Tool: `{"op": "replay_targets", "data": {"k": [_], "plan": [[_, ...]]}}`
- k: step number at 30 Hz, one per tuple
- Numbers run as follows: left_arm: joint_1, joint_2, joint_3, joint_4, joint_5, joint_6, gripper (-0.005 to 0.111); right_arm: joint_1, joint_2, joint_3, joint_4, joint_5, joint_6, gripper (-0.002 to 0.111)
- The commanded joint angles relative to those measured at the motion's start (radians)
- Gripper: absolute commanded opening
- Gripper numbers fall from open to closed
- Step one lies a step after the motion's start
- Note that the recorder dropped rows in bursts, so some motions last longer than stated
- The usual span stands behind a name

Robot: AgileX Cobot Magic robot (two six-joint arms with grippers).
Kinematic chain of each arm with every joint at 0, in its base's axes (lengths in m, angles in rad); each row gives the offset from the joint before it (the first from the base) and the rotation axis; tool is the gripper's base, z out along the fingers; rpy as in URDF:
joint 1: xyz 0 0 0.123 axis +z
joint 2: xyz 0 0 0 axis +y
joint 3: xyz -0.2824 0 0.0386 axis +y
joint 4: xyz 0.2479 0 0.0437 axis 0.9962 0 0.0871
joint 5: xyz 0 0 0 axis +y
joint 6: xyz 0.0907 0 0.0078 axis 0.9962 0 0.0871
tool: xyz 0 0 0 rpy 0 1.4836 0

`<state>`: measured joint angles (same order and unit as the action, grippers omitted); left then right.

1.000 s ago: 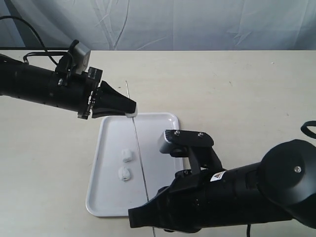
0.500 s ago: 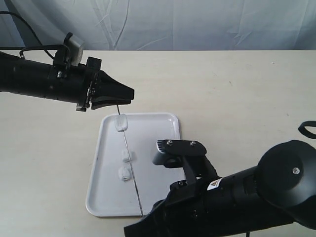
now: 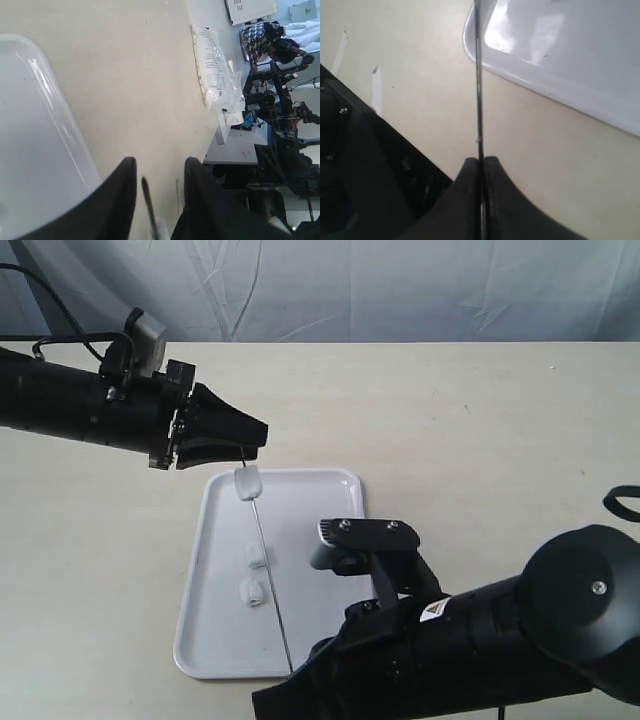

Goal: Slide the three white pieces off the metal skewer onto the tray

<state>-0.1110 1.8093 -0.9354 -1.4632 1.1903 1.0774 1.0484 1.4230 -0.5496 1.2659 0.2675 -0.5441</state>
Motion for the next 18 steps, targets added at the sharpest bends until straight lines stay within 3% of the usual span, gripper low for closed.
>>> {"op": "replay_targets", "data": {"k": [1, 18], "plan": [[0.002, -0.007, -0.002, 0.029, 0.031, 0.000, 0.038, -0.001, 0.001, 0.003, -0.008, -0.029, -0.006, -0.001], [-0.009, -0.007, -0.002, 0.094, 0.031, -0.004, 0.035, -0.001, 0.001, 0.003, -0.008, -0.080, -0.006, -0.001]]}}
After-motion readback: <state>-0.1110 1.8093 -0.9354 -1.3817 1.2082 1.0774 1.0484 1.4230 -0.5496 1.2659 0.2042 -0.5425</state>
